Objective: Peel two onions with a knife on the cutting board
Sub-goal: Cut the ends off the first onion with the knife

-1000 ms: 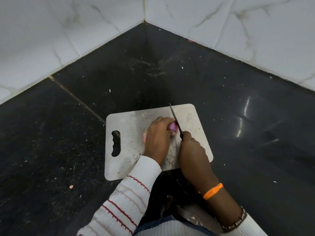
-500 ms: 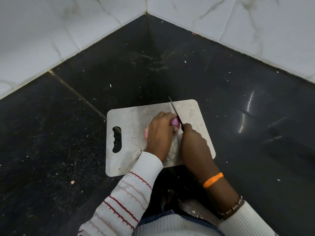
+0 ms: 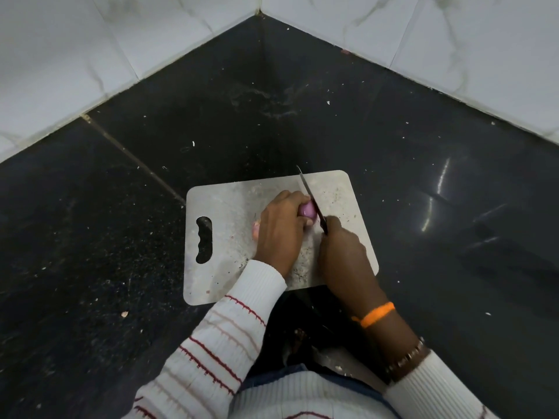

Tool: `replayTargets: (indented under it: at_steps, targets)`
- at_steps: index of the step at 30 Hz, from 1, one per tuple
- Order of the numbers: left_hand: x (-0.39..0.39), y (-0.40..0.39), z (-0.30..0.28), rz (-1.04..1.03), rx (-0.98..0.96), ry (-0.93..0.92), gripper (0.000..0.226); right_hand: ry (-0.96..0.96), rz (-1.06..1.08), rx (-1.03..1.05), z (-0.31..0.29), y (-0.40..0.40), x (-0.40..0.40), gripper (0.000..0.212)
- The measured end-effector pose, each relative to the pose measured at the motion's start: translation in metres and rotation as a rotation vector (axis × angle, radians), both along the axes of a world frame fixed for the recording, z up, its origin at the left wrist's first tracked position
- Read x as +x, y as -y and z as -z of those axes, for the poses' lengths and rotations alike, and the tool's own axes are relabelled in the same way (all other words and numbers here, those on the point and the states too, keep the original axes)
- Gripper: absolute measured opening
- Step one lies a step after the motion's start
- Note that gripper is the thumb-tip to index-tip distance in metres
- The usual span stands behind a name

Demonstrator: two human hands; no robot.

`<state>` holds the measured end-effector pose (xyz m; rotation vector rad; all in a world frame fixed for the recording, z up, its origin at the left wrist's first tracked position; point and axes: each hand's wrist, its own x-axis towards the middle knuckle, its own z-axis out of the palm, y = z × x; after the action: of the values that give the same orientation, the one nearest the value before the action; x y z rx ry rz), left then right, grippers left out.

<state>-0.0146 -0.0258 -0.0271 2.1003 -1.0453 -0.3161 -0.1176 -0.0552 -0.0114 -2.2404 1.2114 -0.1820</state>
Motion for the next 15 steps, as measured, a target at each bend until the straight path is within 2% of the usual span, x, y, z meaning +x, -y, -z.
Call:
replayTargets:
  at_steps: [15]
  targets:
    - [-0.008, 0.0, -0.003, -0.019, 0.033, 0.07, 0.013, -0.028, 0.003, -0.034, 0.014, 0.003, 0.001, 0.023]
